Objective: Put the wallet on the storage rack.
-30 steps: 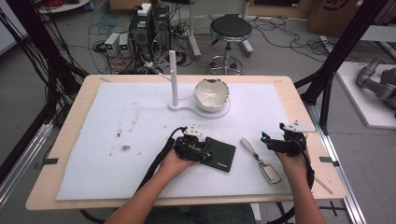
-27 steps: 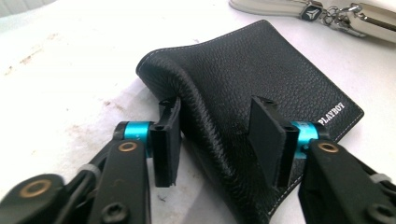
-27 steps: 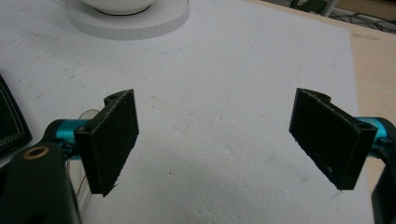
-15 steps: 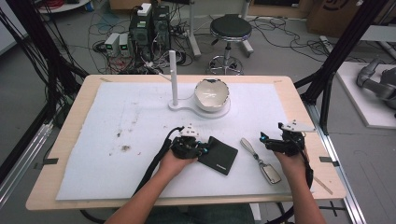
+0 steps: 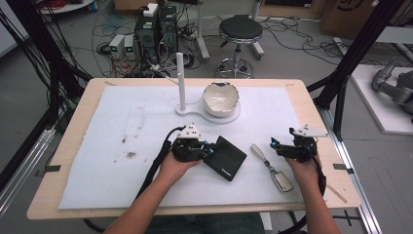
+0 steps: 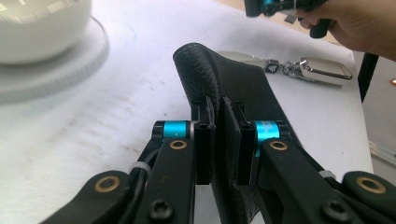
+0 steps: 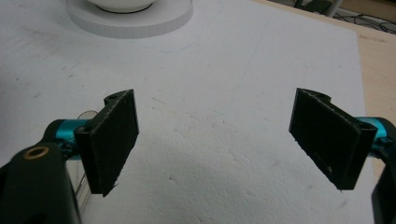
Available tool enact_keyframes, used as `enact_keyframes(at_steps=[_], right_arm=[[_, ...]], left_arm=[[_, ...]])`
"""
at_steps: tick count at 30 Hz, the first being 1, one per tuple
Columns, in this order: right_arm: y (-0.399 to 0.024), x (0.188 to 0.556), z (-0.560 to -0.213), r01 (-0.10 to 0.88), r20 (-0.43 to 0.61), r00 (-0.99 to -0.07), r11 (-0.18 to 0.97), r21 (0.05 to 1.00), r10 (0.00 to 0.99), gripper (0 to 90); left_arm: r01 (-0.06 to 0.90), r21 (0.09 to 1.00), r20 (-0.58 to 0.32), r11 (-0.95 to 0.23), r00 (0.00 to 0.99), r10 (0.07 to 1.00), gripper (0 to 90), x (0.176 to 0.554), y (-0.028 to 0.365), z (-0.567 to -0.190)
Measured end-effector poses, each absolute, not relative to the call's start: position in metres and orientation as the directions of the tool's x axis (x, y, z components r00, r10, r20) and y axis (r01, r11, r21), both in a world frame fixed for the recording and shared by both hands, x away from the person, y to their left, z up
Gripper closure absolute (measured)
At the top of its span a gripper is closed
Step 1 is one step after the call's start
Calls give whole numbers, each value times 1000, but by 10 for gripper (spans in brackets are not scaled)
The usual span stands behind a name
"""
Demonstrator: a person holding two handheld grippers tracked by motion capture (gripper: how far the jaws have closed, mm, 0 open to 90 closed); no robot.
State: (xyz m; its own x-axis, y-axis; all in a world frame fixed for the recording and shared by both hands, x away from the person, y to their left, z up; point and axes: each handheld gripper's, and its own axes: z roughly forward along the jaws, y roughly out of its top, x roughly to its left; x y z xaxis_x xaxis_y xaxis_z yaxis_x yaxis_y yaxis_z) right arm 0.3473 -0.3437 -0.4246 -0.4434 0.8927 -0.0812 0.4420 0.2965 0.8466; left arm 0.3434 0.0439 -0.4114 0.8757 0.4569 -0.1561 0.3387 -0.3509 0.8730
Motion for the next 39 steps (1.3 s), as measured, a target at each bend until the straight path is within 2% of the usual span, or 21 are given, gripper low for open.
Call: enact_keyframes(at_steps=[2, 15, 28, 39], right_arm=[[-343, 347, -425, 440, -84, -445, 299, 847, 892, 159], [-340, 347, -425, 442, -86, -448, 304, 844, 890, 159], [-338, 348, -426, 445, -77, -459, 305, 842, 885, 159], [-338, 349, -426, 445, -71, -462, 300, 844, 884, 159]], left_arm=[[309, 881, -120, -358, 879, 462, 828, 342, 49, -399], [257, 891, -39, -375, 865, 500, 833, 351, 62, -361], [204, 892, 55, -404, 837, 544, 833, 380, 56, -310], [167, 884, 112, -438, 833, 542, 833, 402, 40, -284]])
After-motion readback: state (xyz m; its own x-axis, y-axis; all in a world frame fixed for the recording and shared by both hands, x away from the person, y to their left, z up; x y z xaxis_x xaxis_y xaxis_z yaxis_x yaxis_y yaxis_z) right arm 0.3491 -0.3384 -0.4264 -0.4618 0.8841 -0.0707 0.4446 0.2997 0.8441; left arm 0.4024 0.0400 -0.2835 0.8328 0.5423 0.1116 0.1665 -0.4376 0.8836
